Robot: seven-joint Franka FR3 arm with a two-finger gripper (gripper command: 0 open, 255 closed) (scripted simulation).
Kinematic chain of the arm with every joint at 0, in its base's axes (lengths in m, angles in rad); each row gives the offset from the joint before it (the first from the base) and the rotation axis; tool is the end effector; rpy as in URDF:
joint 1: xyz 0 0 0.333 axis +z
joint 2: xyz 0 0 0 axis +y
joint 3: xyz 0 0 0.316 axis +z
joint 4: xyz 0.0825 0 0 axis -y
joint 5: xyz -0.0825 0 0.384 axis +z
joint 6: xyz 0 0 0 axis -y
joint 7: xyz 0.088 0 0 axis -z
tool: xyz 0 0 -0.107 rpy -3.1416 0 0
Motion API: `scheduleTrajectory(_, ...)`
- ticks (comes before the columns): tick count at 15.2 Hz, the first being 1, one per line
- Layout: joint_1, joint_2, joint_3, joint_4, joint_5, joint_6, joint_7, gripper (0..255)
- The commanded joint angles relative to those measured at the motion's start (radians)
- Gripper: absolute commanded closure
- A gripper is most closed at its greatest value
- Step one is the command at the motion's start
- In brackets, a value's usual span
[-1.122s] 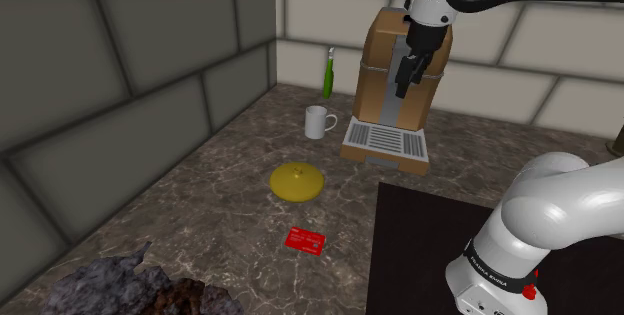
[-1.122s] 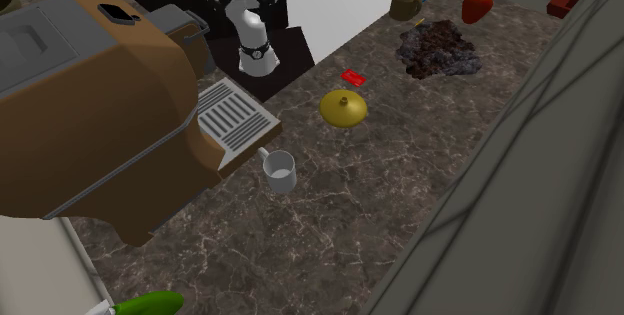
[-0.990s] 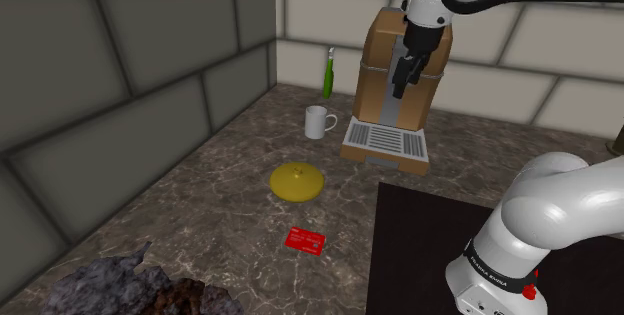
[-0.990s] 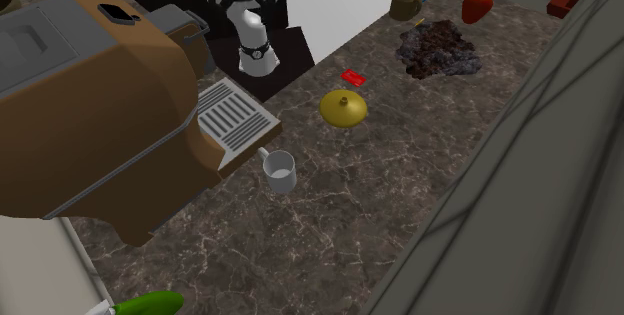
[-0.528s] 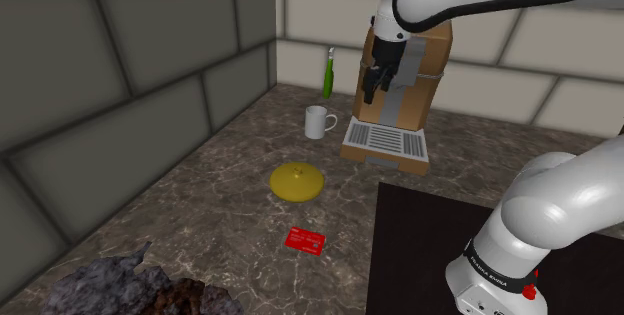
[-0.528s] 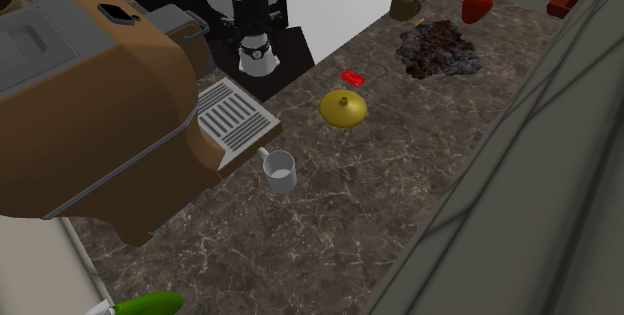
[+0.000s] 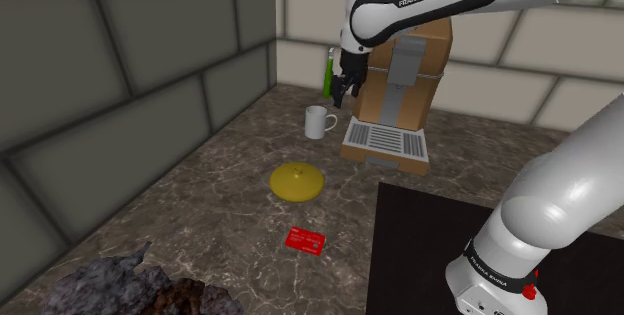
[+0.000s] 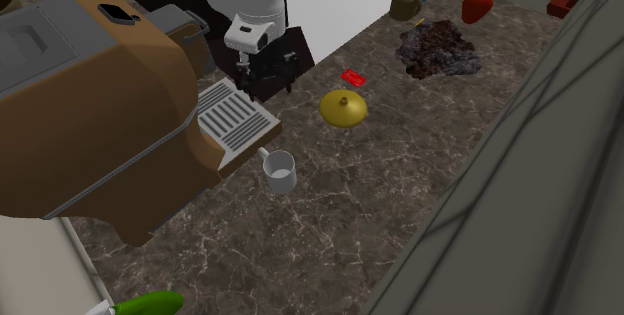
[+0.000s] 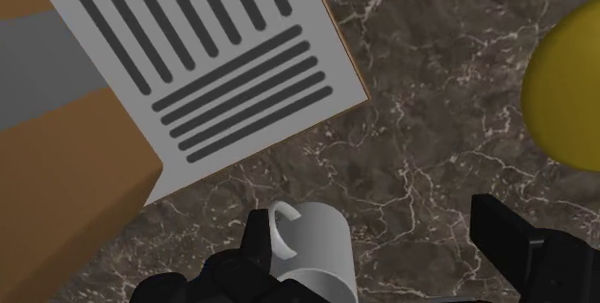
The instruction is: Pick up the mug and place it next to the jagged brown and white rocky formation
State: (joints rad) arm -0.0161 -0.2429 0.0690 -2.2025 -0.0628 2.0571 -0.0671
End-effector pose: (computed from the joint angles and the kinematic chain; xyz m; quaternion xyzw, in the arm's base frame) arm 0.4882 0.0241 0.4923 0.9955 0.0725 0.0480 0.0371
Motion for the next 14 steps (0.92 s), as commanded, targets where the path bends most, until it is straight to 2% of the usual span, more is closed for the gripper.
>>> scheduleTrajectory(1,-0.001,0.084,0.001,0.055,0.003,0.029,0.004,0)
scheduleTrajectory(11,0.007,0.466,0.006,0.374,0.015,0.092,0.025,0)
scheduleTrajectory(14,0.007,0.484,0.005,0.358,0.012,0.126,0.027,0)
